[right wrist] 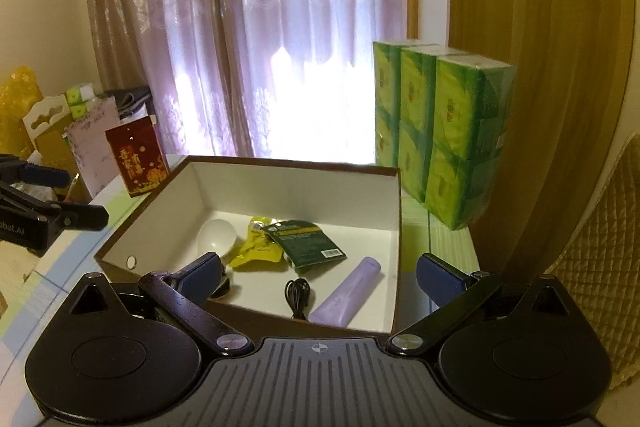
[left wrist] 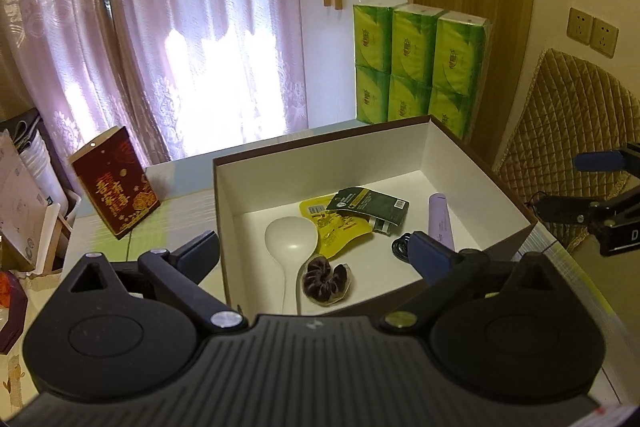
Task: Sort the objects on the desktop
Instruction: 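Withdraw both tools from the box toward the remaining items, then grasp the white floss-pick box with the right tool while the left tool grasps the cotton-swab pack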
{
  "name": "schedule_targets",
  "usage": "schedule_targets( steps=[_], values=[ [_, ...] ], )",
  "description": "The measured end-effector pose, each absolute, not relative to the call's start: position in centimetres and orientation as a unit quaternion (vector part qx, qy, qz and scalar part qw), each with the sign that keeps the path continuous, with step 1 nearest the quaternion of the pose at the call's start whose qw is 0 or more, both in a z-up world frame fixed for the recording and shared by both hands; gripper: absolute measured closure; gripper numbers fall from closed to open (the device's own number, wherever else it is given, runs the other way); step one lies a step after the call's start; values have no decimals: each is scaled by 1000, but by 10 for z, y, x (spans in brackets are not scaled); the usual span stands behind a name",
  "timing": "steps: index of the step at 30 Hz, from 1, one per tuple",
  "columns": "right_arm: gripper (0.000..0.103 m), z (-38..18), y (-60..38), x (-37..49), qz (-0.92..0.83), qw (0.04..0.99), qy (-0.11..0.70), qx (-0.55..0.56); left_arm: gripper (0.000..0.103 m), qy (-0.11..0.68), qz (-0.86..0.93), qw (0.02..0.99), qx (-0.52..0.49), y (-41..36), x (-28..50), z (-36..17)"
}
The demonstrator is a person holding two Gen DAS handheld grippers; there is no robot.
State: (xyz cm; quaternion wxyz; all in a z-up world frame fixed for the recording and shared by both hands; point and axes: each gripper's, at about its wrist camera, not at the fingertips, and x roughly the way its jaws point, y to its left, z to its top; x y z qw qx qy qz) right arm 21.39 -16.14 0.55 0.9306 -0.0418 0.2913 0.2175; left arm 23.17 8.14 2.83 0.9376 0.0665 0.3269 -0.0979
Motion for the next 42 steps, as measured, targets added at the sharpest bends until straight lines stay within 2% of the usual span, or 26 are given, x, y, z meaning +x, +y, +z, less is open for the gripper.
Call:
schedule_targets(
  steps=[12, 25, 42],
  values=[
    [2, -32, -170, 171, 245, 912, 321, -76, 1, 342, -89, 934, 55, 100, 183, 9],
    [2, -93, -154, 135, 282, 870, 389, -111, 1, 411, -71, 909, 17, 114, 149, -49],
    [3, -157, -121, 144, 319, 828, 424, -181, 1, 440, -78, 894, 24, 109, 144, -76]
  ],
)
